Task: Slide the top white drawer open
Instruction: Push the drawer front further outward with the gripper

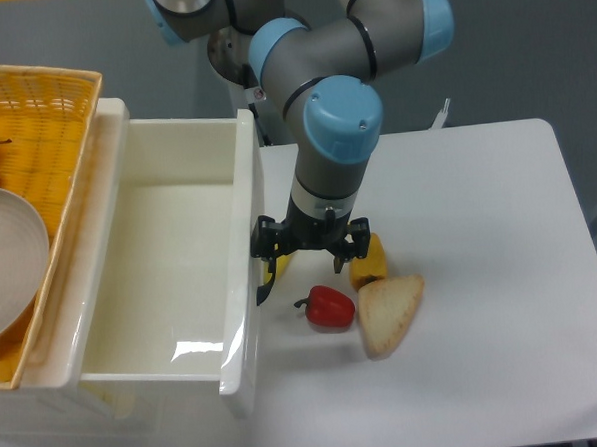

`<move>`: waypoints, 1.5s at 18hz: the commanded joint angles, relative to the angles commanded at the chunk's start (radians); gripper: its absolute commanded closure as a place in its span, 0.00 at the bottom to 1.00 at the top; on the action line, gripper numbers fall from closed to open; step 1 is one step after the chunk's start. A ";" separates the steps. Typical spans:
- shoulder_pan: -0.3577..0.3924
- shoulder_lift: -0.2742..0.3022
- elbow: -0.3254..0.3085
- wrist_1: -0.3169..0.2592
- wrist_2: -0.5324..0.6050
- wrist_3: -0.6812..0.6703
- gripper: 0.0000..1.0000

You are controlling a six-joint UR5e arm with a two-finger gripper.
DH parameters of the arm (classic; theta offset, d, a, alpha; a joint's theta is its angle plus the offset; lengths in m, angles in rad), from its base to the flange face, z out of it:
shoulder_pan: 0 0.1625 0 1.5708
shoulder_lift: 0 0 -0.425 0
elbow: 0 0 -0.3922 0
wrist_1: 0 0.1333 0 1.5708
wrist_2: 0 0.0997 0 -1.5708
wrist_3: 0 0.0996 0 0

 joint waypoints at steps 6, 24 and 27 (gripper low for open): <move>0.006 -0.005 0.000 0.000 -0.038 0.000 0.00; 0.055 -0.018 -0.009 -0.006 -0.124 0.064 0.00; 0.066 -0.018 -0.009 -0.006 -0.150 0.066 0.00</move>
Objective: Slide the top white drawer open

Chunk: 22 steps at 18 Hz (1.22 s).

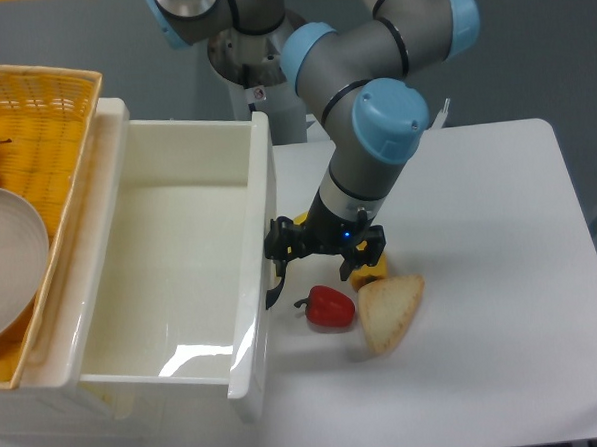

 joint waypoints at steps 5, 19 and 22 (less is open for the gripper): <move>0.005 0.000 -0.005 -0.002 -0.017 0.017 0.00; 0.037 0.008 0.000 -0.002 -0.072 0.025 0.00; 0.041 0.018 0.008 0.003 -0.075 0.023 0.00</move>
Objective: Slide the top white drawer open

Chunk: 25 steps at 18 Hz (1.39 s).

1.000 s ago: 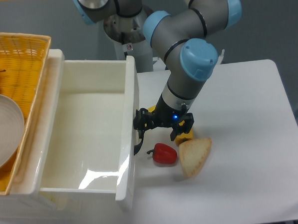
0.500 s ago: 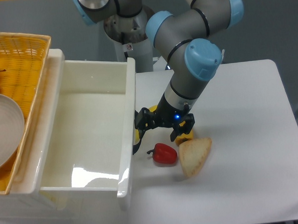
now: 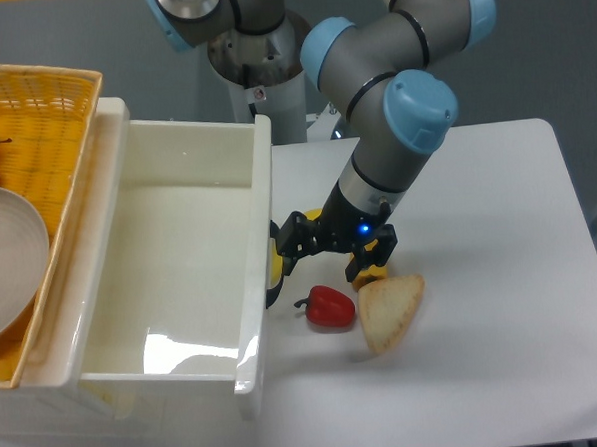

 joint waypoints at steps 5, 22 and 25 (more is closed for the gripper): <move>0.021 0.009 0.014 0.009 0.006 0.008 0.00; 0.136 -0.133 0.046 0.147 0.393 0.685 0.00; 0.153 -0.178 0.069 0.149 0.448 0.747 0.00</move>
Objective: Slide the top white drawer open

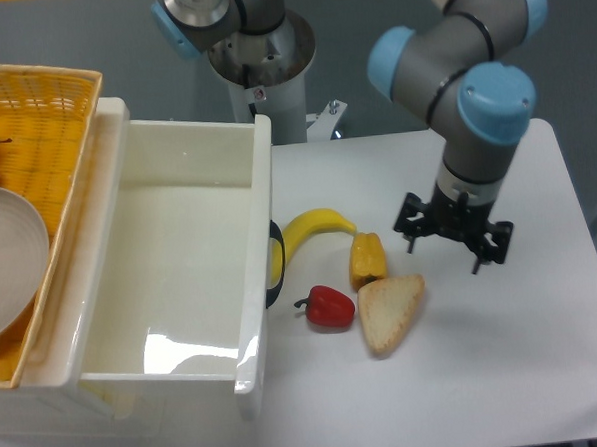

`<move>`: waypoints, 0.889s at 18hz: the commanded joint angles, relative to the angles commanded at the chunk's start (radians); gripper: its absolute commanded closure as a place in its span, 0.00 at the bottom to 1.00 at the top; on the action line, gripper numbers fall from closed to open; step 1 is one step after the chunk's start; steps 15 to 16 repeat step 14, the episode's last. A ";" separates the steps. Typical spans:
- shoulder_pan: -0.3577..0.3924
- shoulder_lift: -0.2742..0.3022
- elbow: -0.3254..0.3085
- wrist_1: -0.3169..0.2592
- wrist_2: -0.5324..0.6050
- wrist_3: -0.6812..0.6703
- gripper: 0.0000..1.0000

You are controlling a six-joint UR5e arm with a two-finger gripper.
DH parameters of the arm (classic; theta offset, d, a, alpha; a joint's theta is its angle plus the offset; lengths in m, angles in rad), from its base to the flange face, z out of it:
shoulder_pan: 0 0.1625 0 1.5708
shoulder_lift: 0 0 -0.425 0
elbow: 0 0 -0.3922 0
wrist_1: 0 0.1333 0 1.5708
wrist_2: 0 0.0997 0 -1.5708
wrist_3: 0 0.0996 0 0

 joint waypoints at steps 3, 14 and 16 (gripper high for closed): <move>0.022 -0.029 0.008 0.003 0.018 0.046 0.00; 0.043 -0.052 0.006 0.008 0.048 0.236 0.00; 0.043 -0.052 0.006 0.008 0.048 0.236 0.00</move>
